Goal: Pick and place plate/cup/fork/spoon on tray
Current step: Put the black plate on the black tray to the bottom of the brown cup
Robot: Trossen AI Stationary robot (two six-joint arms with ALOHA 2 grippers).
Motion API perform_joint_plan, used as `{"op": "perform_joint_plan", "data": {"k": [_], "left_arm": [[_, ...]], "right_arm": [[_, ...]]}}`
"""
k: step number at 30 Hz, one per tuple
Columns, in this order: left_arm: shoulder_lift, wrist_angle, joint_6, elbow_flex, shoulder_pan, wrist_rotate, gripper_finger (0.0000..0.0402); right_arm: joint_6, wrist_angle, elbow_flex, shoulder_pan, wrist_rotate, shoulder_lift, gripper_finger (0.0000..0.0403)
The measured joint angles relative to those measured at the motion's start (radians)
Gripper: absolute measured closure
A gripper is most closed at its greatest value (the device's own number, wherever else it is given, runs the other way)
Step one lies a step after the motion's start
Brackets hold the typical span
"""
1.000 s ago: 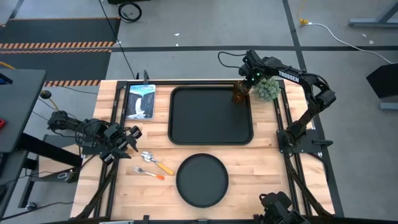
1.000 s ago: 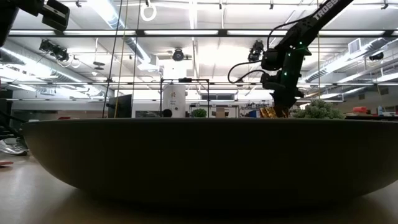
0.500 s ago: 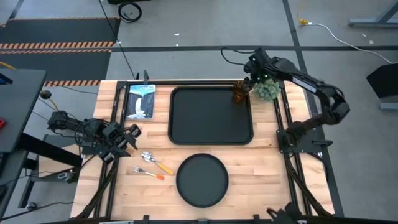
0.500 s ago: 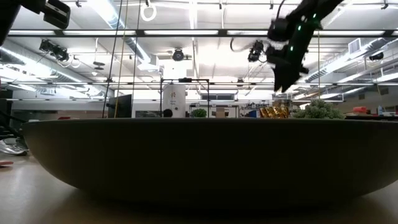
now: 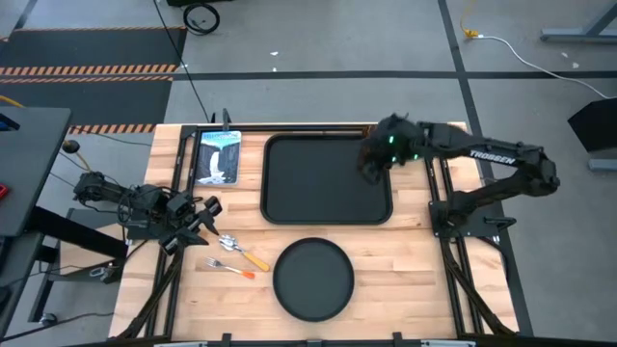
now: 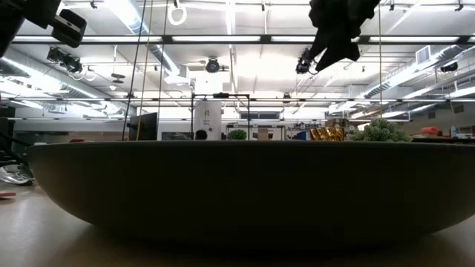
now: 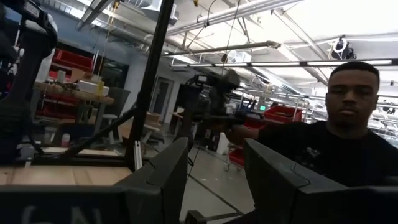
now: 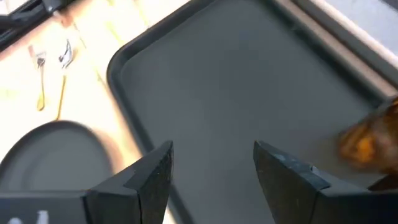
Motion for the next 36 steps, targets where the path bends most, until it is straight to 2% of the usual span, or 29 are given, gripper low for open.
{"op": "perform_joint_plan", "data": {"k": [4,10,16,21,27,32,36], "left_arm": [[0.0,0.0,0.012,0.0,0.0,0.0,0.0239],[0.0,0.0,0.009,0.0,0.001,-0.016,0.0239],[0.0,0.0,0.241,0.0,0.001,-0.032,0.0239],[0.0,0.001,0.523,0.0,0.001,-0.161,0.0239],[0.0,0.005,0.684,0.0,0.001,-0.343,0.0239],[0.0,0.014,0.724,0.0,0.001,-0.401,0.0239],[0.0,0.016,0.724,0.0,0.001,-0.404,0.0239]], "right_arm": [[0.147,0.072,-0.056,0.137,0.078,0.033,0.0175],[0.418,0.218,-0.189,0.294,0.086,0.099,0.0175],[0.657,0.409,-0.291,0.427,0.087,0.188,0.0182],[0.818,0.46,-0.295,0.525,0.088,0.297,0.0193],[0.965,0.495,-0.28,0.612,0.088,0.428,0.0199],[1.036,0.487,-0.24,0.649,0.13,0.48,0.02],[1.085,0.439,-0.225,0.662,0.132,0.513,0.02]]}}
